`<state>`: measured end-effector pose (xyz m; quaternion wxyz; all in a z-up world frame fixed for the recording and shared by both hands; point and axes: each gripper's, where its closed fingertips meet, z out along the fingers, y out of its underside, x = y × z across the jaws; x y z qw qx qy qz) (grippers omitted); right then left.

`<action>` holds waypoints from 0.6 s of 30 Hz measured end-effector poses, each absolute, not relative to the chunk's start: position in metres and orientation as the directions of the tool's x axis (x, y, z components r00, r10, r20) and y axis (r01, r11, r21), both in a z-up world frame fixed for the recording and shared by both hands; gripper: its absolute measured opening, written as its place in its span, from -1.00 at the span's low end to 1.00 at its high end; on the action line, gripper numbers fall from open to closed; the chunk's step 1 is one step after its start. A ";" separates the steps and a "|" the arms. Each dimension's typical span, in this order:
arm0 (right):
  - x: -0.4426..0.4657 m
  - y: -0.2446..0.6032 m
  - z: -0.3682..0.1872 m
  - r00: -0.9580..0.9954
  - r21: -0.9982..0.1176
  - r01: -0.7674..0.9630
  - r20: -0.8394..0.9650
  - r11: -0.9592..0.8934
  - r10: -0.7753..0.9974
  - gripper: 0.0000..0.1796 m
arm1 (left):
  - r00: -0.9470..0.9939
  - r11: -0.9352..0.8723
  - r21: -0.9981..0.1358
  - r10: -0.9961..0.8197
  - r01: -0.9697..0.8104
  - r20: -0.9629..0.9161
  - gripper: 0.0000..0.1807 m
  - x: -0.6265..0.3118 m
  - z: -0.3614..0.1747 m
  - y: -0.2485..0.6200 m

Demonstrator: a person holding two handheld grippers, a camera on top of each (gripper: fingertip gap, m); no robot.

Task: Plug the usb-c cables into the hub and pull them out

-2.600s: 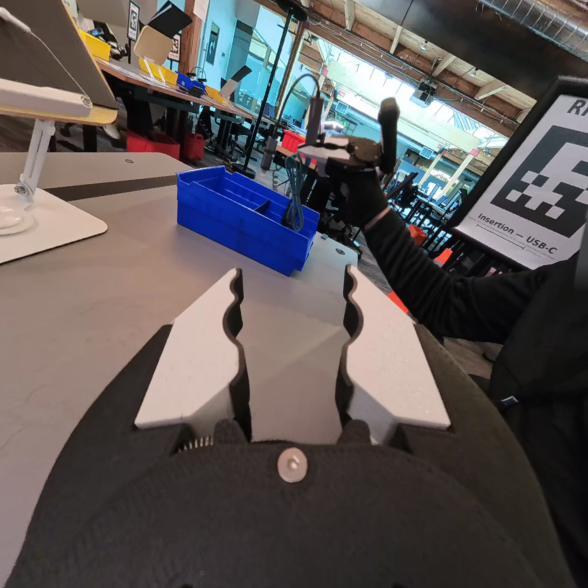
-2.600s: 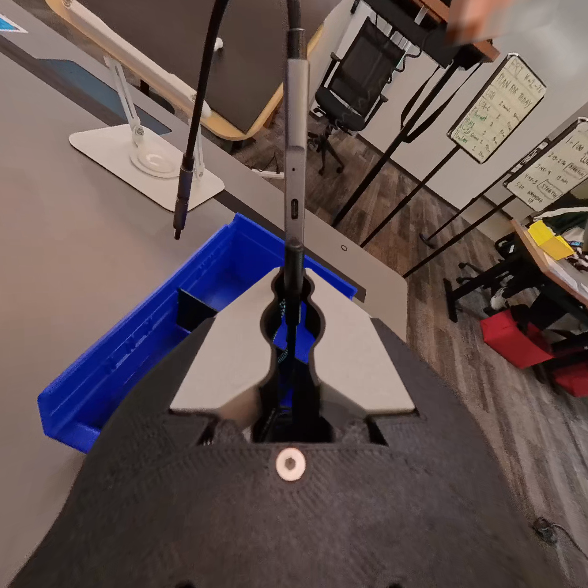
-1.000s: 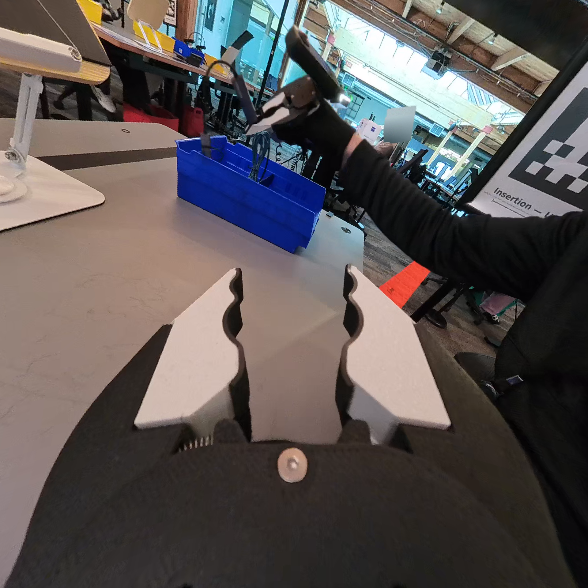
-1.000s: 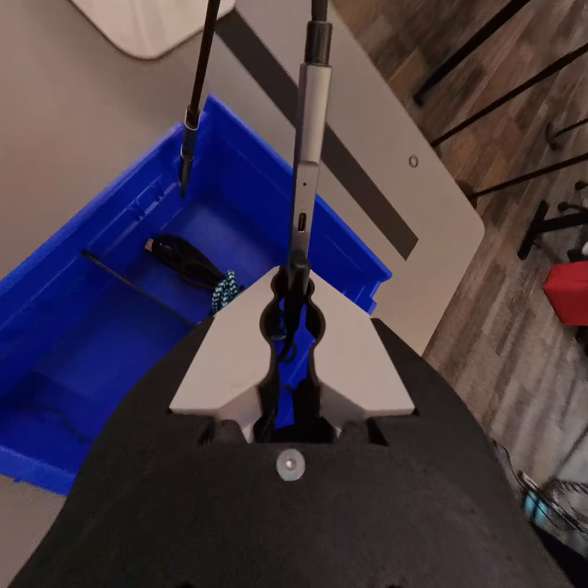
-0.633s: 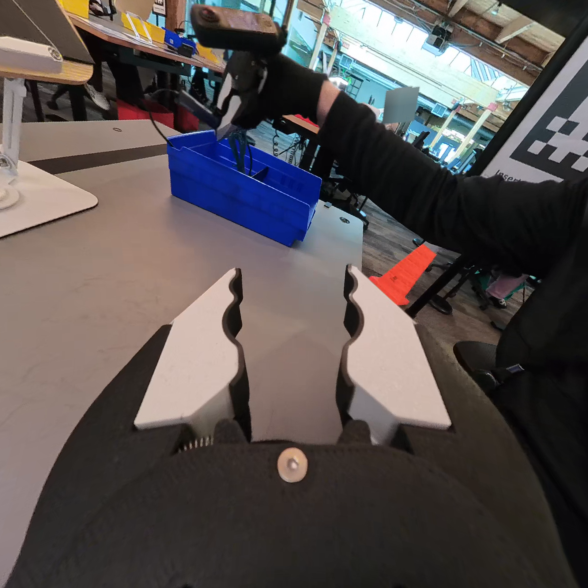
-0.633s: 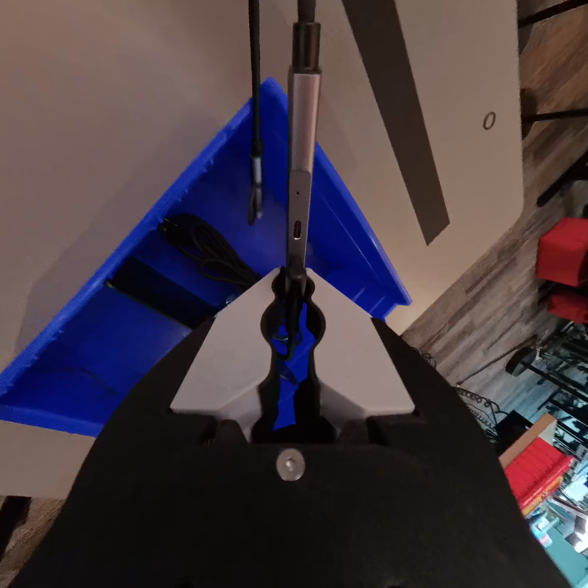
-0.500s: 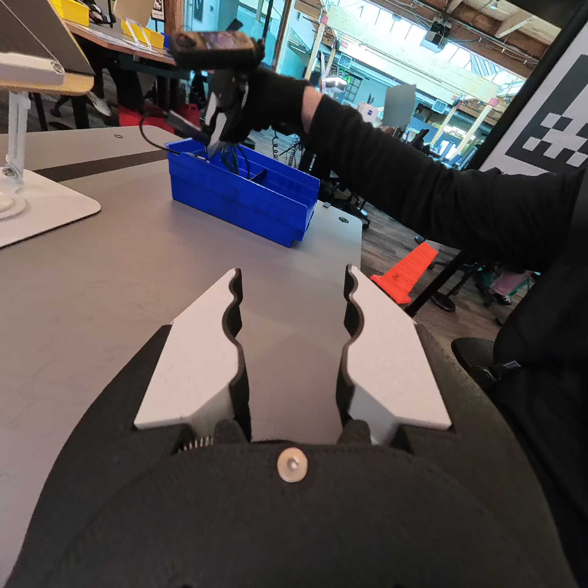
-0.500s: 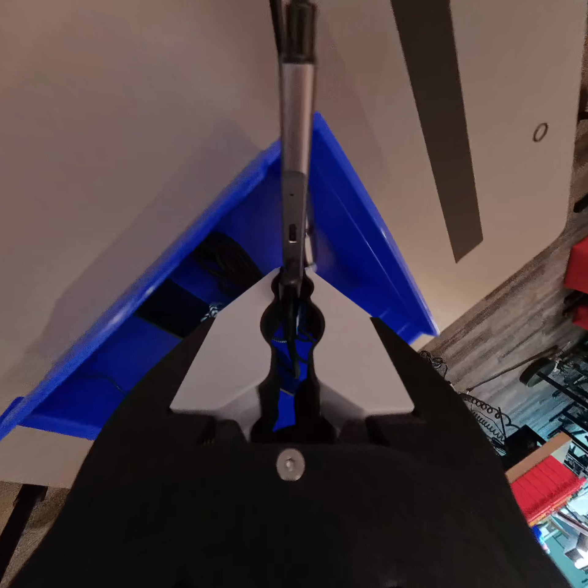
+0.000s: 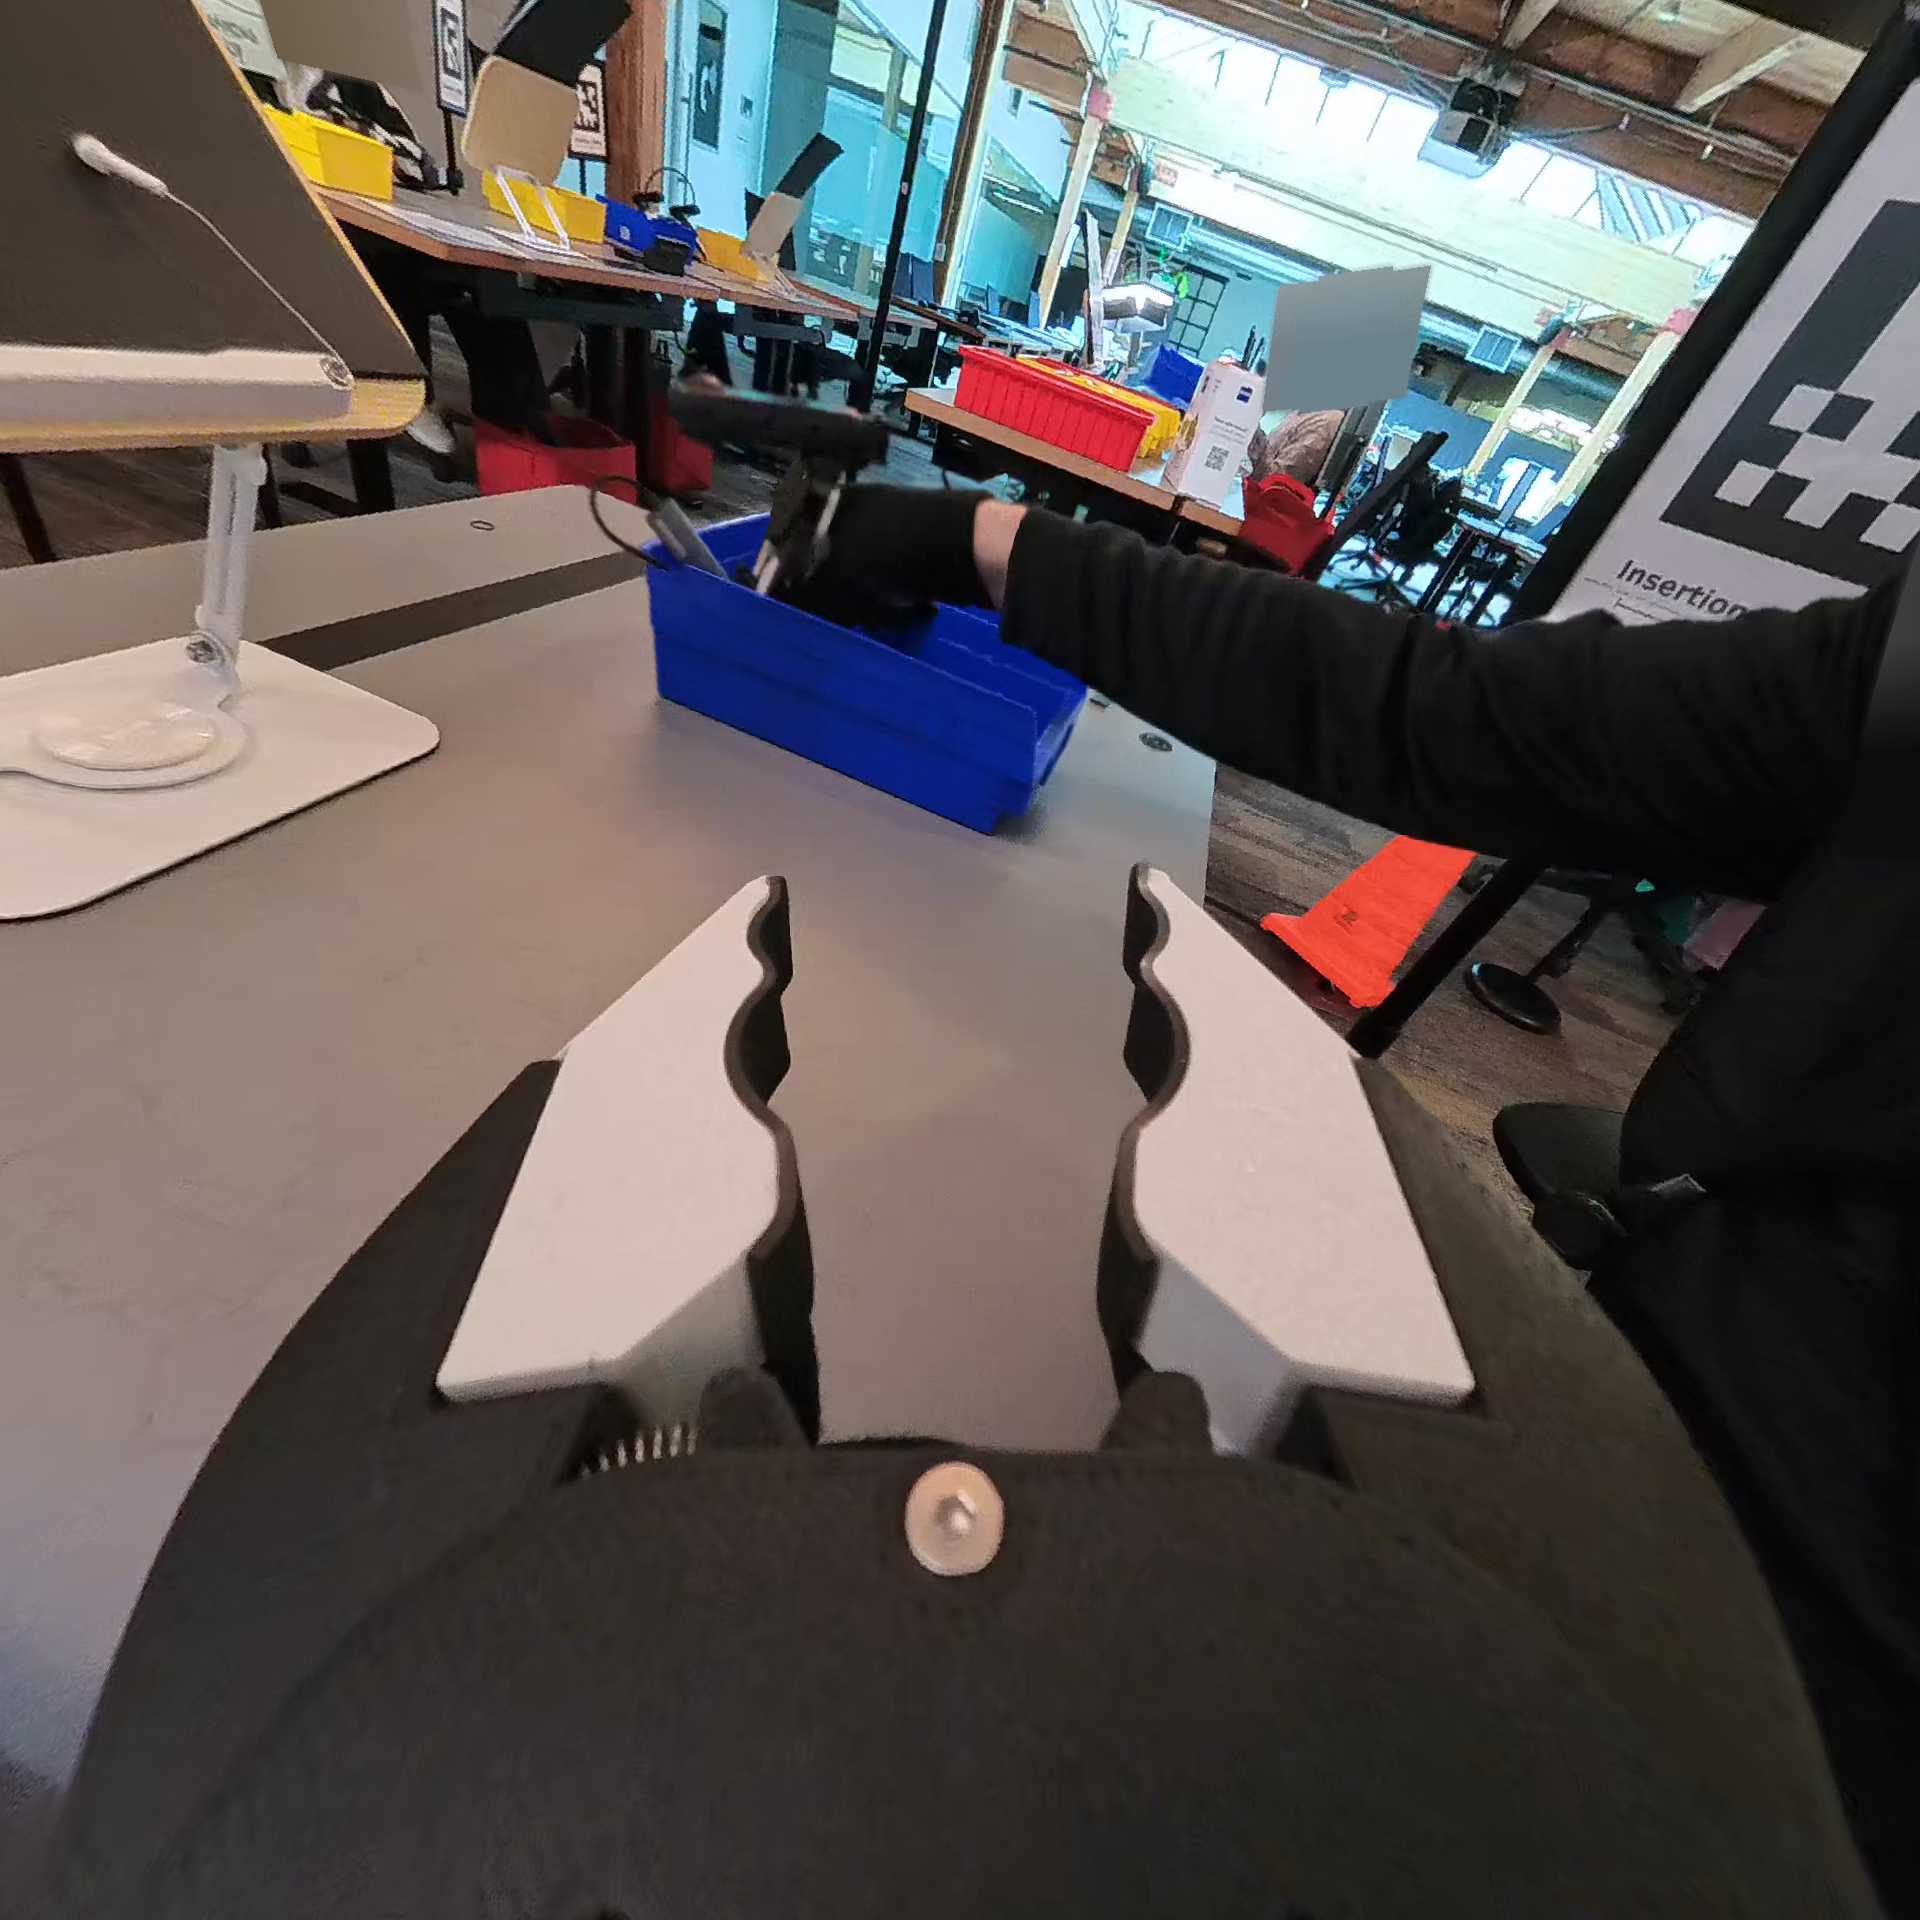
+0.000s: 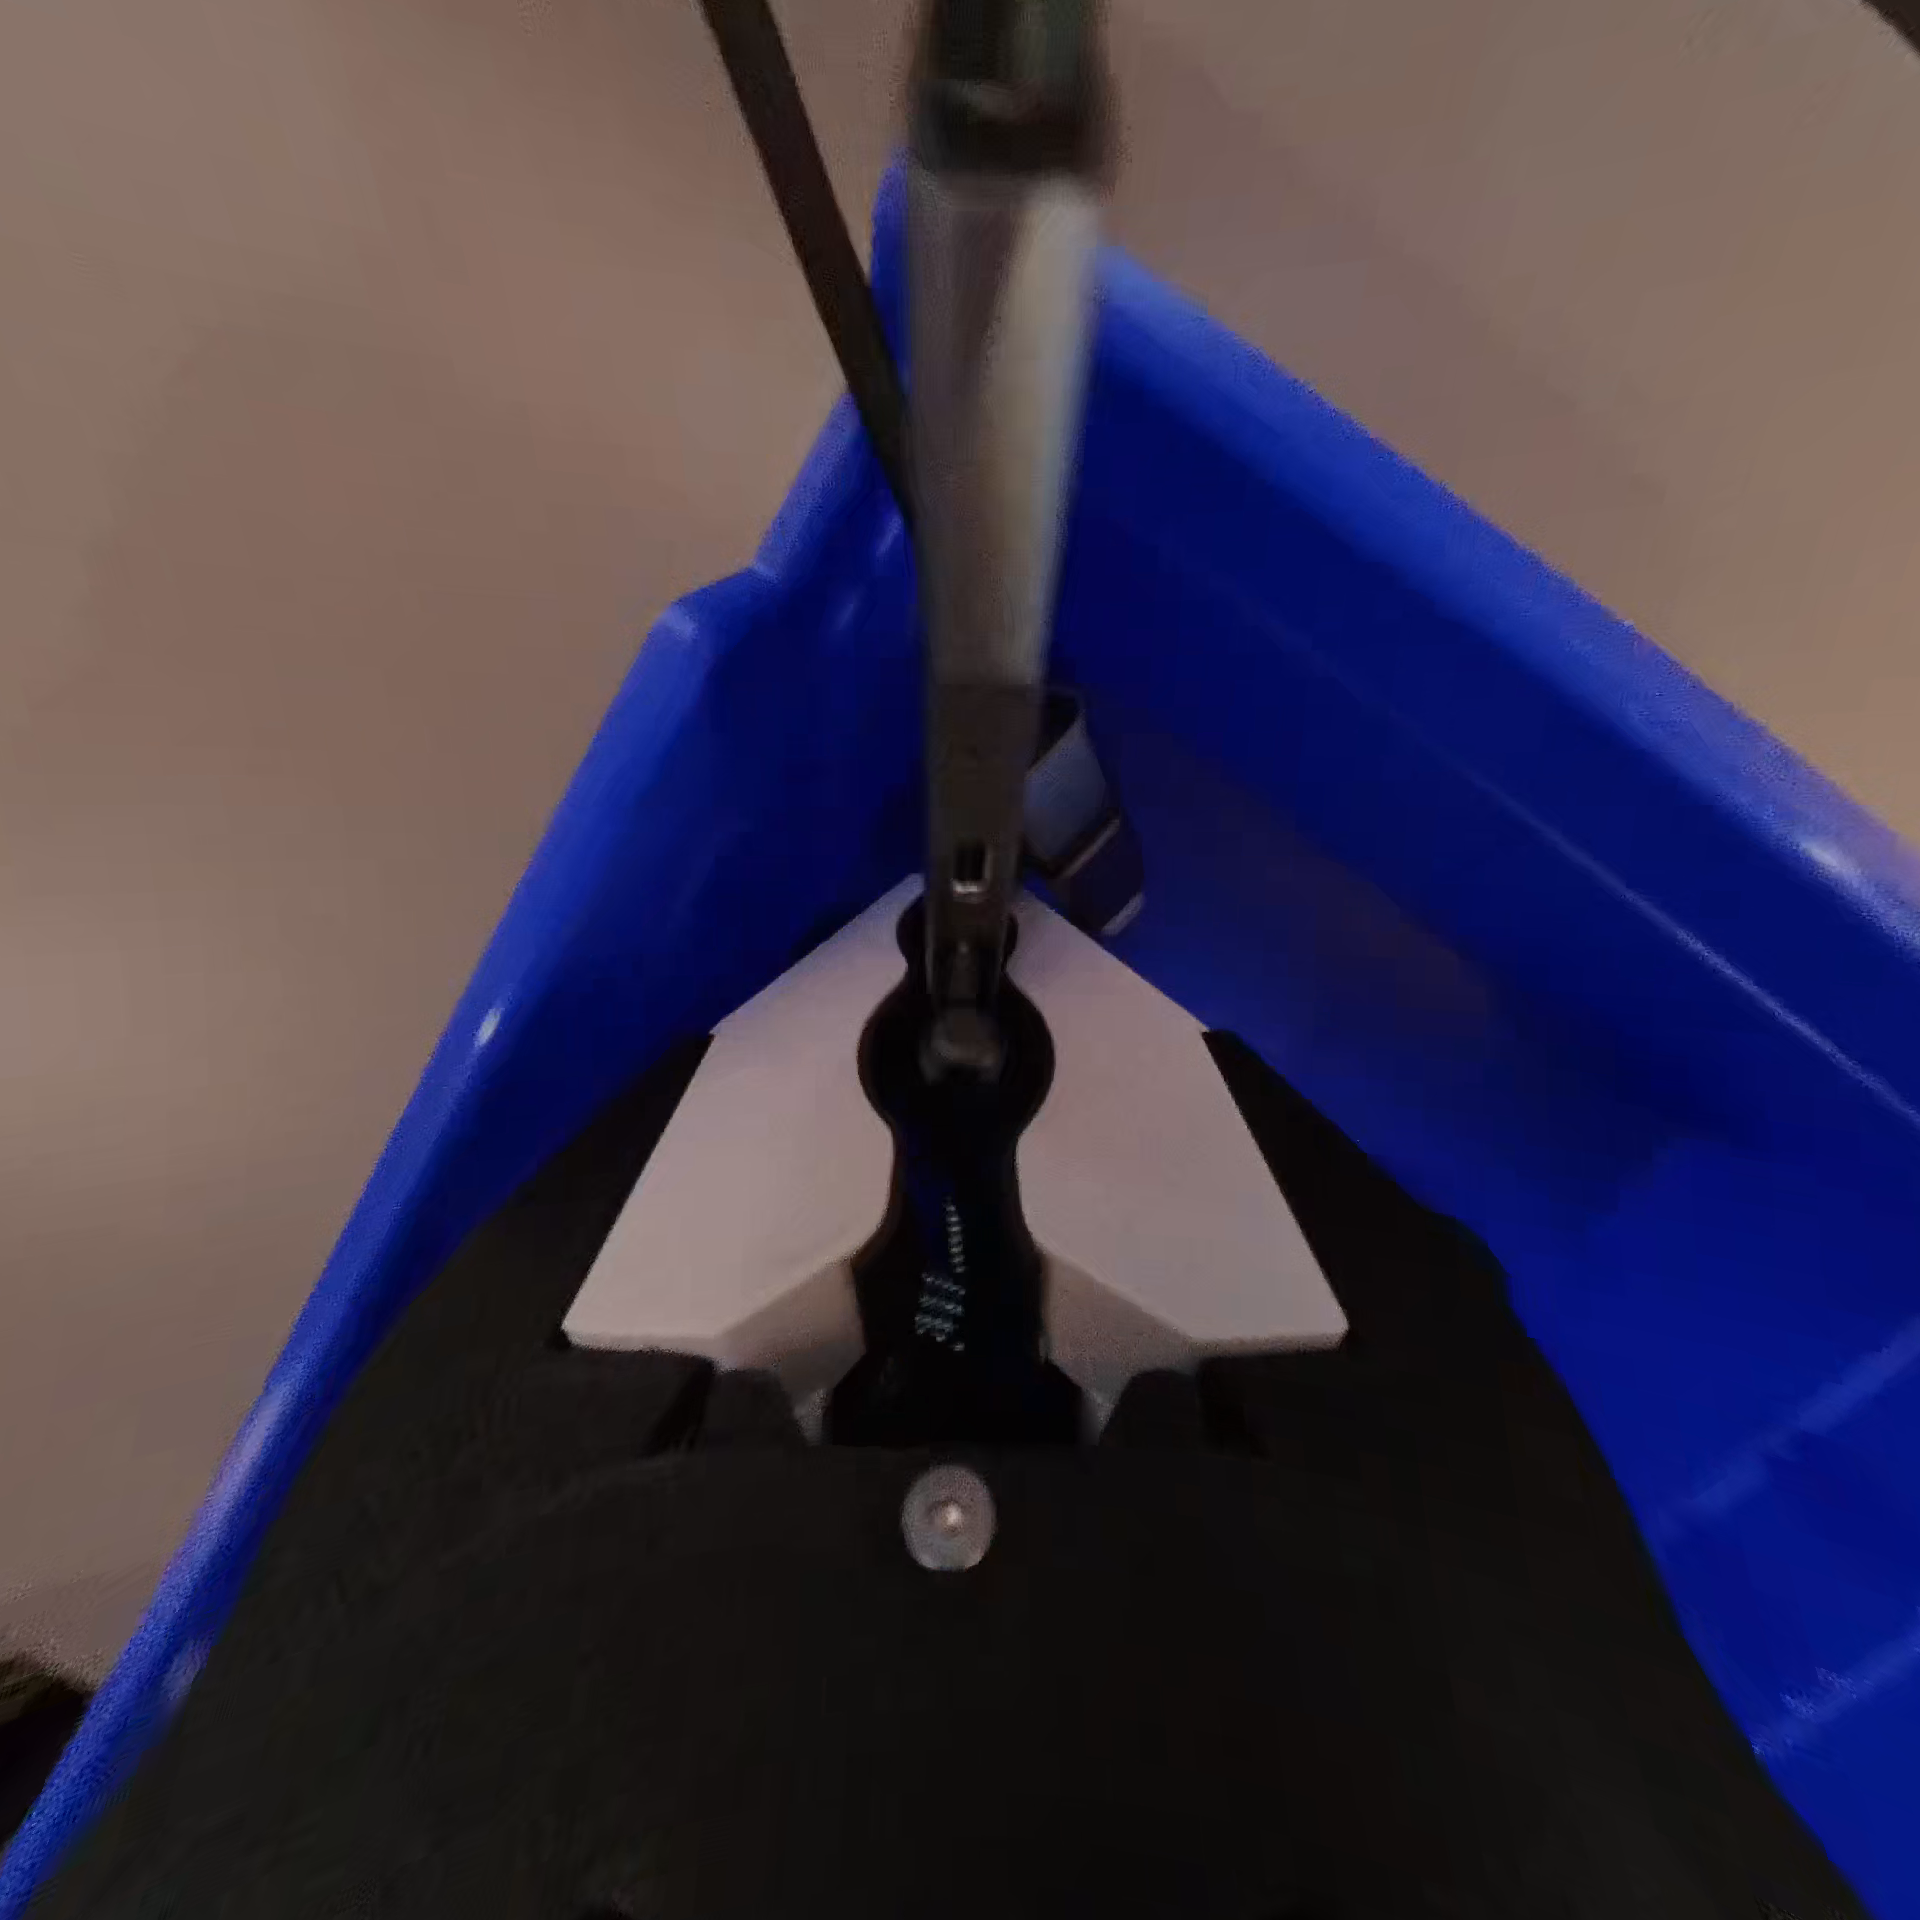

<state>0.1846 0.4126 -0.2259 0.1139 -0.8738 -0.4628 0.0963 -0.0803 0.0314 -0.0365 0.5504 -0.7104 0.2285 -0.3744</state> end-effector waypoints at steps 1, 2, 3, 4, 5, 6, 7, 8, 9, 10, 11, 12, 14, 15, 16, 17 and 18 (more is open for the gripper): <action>0.187 0.415 -0.229 0.535 -0.263 0.816 0.006 -0.514 0.845 -0.95 | 0.616 -0.288 -0.954 -0.736 0.088 0.279 -0.31 -0.080 -0.035 0.032; 0.188 0.417 -0.232 0.505 -0.237 0.846 0.071 -0.478 0.860 -0.93 | 0.618 -0.285 -0.955 -0.737 0.086 0.275 -0.31 -0.079 -0.033 0.031; 0.189 0.420 -0.233 0.485 -0.222 0.863 0.112 -0.454 0.867 -0.92 | 0.621 -0.281 -0.957 -0.737 0.079 0.267 -0.30 -0.078 -0.032 0.031; 0.189 0.419 -0.232 0.466 -0.204 0.876 0.126 -0.437 0.876 -0.80 | 0.627 -0.276 -0.959 -0.735 0.070 0.257 -0.30 -0.077 -0.030 0.031; 0.193 0.417 -0.232 0.447 -0.168 0.890 0.132 -0.424 0.885 -0.68 | 0.637 -0.269 -0.961 -0.731 0.062 0.246 -0.30 -0.078 -0.028 0.031; 0.198 0.415 -0.230 0.436 -0.138 0.898 0.145 -0.418 0.888 -0.55 | 0.646 -0.265 -0.963 -0.726 0.053 0.236 -0.29 -0.080 -0.025 0.030; 0.200 0.415 -0.225 0.430 -0.143 0.901 0.159 -0.410 0.889 -0.43 | 0.656 -0.261 -0.964 -0.721 0.042 0.224 -0.29 -0.083 -0.022 0.029; 0.197 0.413 -0.219 0.428 -0.170 0.899 0.151 -0.403 0.891 -0.36 | 0.672 -0.253 -0.967 -0.711 0.033 0.209 -0.28 -0.088 -0.018 0.028; 0.193 0.408 -0.215 0.433 -0.209 0.890 0.110 -0.405 0.895 -0.36 | 0.689 -0.244 -0.969 -0.699 0.025 0.194 -0.28 -0.094 -0.013 0.027; 0.190 0.405 -0.211 0.445 -0.243 0.876 0.072 -0.417 0.892 -0.32 | 0.704 -0.237 -0.971 -0.687 0.019 0.181 -0.28 -0.102 -0.009 0.027; 0.190 0.403 -0.208 0.455 -0.268 0.864 0.051 -0.426 0.889 -0.29 | 0.718 -0.230 -0.973 -0.674 0.016 0.171 -0.28 -0.109 -0.003 0.026; 0.191 0.402 -0.206 0.450 -0.282 0.861 0.035 -0.424 0.892 -0.25 | 0.735 -0.225 -0.974 -0.659 0.012 0.161 -0.28 -0.118 0.002 0.025; 0.193 0.401 -0.199 0.445 -0.319 0.851 0.014 -0.418 0.895 -0.16 | 0.780 -0.222 -0.975 -0.610 0.000 0.139 -0.27 -0.138 0.010 0.025; 0.193 0.400 -0.194 0.450 -0.340 0.838 -0.009 -0.425 0.893 -0.09 | 0.806 -0.227 -0.974 -0.579 -0.015 0.123 -0.27 -0.149 0.012 0.026; 0.193 0.399 -0.188 0.454 -0.364 0.824 -0.031 -0.434 0.890 -0.04 | 0.832 -0.232 -0.972 -0.545 -0.031 0.104 -0.27 -0.162 0.014 0.026; 0.194 0.400 -0.182 0.463 -0.386 0.809 -0.047 -0.444 0.885 0.00 | 0.857 -0.237 -0.971 -0.507 -0.044 0.085 -0.27 -0.176 0.016 0.027; 0.196 0.398 -0.176 0.477 -0.399 0.790 -0.079 -0.466 0.875 0.01 | 0.882 -0.245 -0.968 -0.467 -0.060 0.063 -0.27 -0.190 0.016 0.027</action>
